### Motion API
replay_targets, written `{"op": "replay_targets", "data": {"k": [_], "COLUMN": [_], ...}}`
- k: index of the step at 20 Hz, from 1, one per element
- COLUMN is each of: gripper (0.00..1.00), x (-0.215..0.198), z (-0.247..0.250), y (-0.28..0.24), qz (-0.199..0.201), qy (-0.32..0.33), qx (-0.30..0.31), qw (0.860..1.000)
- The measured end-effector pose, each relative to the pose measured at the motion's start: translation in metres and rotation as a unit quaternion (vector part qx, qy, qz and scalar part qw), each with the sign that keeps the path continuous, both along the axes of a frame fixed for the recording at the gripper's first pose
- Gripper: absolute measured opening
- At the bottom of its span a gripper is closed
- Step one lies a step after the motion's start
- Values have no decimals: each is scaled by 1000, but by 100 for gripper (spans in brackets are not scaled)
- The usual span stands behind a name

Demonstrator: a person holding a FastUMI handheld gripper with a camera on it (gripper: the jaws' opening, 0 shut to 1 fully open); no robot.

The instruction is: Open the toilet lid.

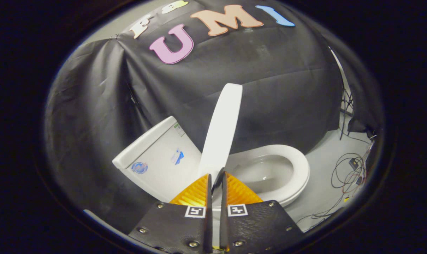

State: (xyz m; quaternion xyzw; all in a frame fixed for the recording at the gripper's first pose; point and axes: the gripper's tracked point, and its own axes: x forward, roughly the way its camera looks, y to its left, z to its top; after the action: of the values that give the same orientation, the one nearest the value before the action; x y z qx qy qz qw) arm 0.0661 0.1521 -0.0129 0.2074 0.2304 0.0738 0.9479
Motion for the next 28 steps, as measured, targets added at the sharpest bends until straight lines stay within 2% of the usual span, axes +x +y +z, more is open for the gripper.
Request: {"op": "replay_targets", "data": {"k": [5, 8, 13, 28], "gripper": [9, 9, 9, 9], "x": [3, 0, 0, 9], "z": [11, 15, 17, 31], "y": [17, 29, 34, 74], "qz": [19, 27, 44, 62], "qy": [-23, -25, -36, -68], "qx": [-25, 7, -8, -23], "qw": [999, 999, 998, 996]}}
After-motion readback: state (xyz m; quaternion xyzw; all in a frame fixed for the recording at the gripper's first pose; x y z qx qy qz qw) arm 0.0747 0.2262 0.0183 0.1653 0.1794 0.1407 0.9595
